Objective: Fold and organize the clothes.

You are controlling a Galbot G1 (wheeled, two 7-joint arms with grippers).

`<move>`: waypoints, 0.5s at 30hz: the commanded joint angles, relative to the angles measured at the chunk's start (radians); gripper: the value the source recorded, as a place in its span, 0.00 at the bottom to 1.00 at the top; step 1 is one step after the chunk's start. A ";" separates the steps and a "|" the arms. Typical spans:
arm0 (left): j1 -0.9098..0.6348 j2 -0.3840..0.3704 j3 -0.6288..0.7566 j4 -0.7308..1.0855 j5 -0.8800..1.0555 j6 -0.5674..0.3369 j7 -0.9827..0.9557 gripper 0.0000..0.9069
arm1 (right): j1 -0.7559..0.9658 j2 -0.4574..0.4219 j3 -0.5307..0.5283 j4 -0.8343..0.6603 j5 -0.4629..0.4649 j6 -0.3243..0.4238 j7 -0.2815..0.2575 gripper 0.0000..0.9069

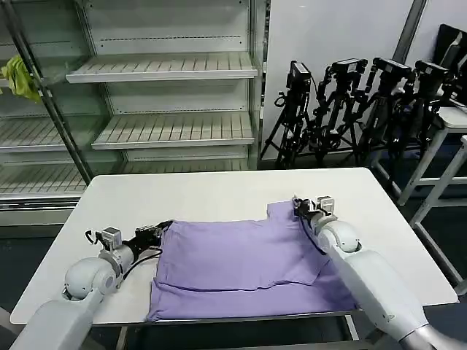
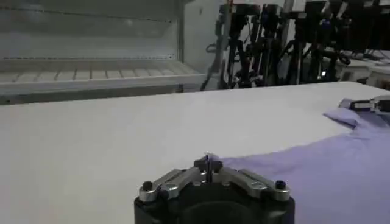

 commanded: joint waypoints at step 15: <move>0.117 0.021 -0.089 -0.155 -0.012 0.007 -0.002 0.08 | -0.161 -0.135 0.156 0.340 0.051 0.002 0.026 0.00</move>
